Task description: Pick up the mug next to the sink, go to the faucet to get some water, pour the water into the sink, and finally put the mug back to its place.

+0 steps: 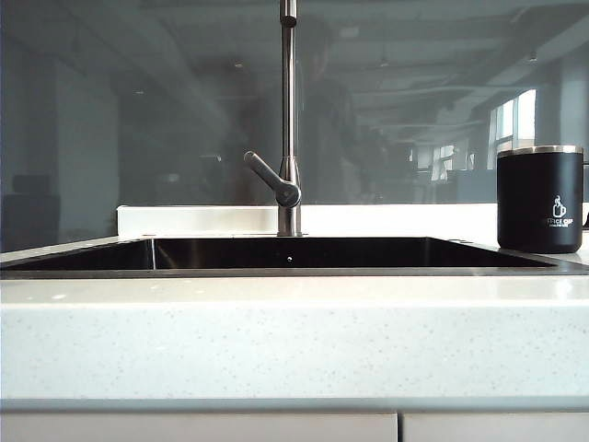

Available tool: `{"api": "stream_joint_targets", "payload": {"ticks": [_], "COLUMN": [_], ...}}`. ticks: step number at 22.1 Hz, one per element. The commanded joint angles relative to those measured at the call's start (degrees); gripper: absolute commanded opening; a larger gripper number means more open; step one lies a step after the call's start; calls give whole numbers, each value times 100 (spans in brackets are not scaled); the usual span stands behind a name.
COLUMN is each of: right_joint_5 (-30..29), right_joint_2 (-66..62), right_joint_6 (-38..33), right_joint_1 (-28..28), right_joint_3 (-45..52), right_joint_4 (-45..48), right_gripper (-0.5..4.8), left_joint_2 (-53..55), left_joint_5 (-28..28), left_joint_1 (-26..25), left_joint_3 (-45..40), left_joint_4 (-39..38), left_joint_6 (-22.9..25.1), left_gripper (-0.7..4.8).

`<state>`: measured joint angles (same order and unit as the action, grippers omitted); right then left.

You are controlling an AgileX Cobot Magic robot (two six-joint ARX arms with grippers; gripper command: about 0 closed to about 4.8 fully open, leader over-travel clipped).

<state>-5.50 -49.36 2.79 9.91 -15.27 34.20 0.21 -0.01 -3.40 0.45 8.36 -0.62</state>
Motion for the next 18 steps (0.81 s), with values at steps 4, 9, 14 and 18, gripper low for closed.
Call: {"api": "stream_joint_targets", "payload": {"ticks": [4,9,14,18], "right_joint_5": [-529,-1058,-1053,-1106], "right_joint_2": [-2118,-3598,-4264,-4743], "right_joint_6": [39,20,22,20], "right_joint_1": [542,533,518,518], "right_joint_3": [-76,-522,-1016,-1440], "right_joint_4": [2151,2986,3169,3169], "right_gripper": [180,180,181,180], "left_joint_2": [2,2,2,2], "left_joint_5": [26,28,26,26], "left_joint_1": [-11,-13,-13,-7], "left_joint_3": [13,13,13,13], "left_joint_4": [72,74,81,63], "left_joint_6": [-28,-28,-28,-28], "left_gripper": [-5,-5,-5,-5]}}
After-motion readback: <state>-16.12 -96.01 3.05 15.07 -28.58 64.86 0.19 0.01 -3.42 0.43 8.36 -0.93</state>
